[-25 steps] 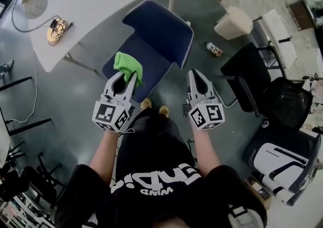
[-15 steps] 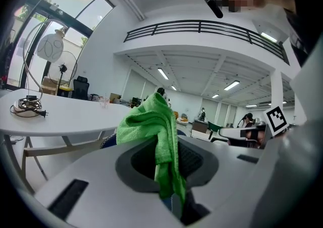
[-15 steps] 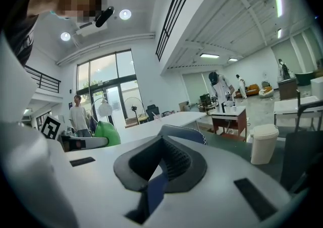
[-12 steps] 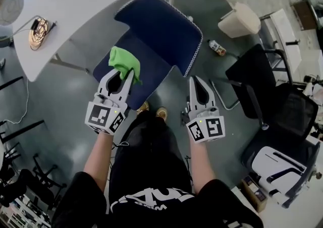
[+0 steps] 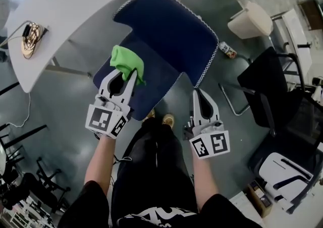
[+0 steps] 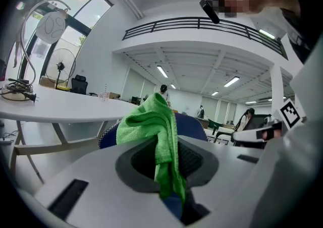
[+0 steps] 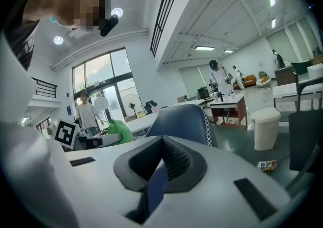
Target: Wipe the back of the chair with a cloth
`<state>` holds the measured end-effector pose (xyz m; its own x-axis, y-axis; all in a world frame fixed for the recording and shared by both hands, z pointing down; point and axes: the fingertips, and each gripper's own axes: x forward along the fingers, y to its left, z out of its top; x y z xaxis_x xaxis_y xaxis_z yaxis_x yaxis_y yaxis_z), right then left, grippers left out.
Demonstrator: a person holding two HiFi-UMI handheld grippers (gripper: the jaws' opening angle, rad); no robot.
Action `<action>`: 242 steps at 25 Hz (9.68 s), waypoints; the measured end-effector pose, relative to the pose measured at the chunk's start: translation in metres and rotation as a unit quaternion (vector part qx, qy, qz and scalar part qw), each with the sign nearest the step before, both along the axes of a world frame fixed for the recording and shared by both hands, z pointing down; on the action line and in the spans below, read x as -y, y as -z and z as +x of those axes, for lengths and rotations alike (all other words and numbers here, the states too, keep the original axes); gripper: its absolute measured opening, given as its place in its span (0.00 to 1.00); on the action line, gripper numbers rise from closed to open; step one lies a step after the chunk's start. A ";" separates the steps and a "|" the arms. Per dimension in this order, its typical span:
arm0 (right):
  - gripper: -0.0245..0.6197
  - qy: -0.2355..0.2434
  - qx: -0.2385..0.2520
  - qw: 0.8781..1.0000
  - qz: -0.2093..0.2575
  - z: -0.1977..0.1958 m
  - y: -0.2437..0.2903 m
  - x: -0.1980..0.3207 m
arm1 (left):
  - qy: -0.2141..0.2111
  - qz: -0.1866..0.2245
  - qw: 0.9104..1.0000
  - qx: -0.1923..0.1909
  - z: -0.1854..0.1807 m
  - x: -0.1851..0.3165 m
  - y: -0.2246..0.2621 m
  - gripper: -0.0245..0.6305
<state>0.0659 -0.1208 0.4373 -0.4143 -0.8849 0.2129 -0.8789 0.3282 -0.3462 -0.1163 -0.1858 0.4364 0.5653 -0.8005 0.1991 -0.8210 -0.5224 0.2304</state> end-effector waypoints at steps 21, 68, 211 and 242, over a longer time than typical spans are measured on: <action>0.03 0.003 -0.007 0.999 -0.033 0.013 -0.029 -0.010 | -0.001 0.030 0.995 0.091 -0.014 0.156 -0.051 0.14; 0.03 -0.021 -0.002 0.999 -0.042 0.033 -0.042 -0.026 | -0.190 0.003 0.980 0.051 0.114 0.045 -0.075 0.14; 0.03 0.007 -0.008 0.997 -0.081 0.026 -0.064 -0.011 | -0.131 -0.152 0.978 0.050 0.112 0.001 -0.203 0.14; 0.03 0.101 -0.022 0.994 0.035 0.017 0.173 -0.068 | -0.053 -0.002 0.998 -0.017 0.034 -0.122 0.187 0.14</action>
<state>0.0828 -0.0528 0.2641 -0.5766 -0.7977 0.1765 -0.8066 0.5213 -0.2788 -0.0827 -0.0634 0.2494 0.6527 -0.7357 0.1810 -0.7532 -0.6043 0.2599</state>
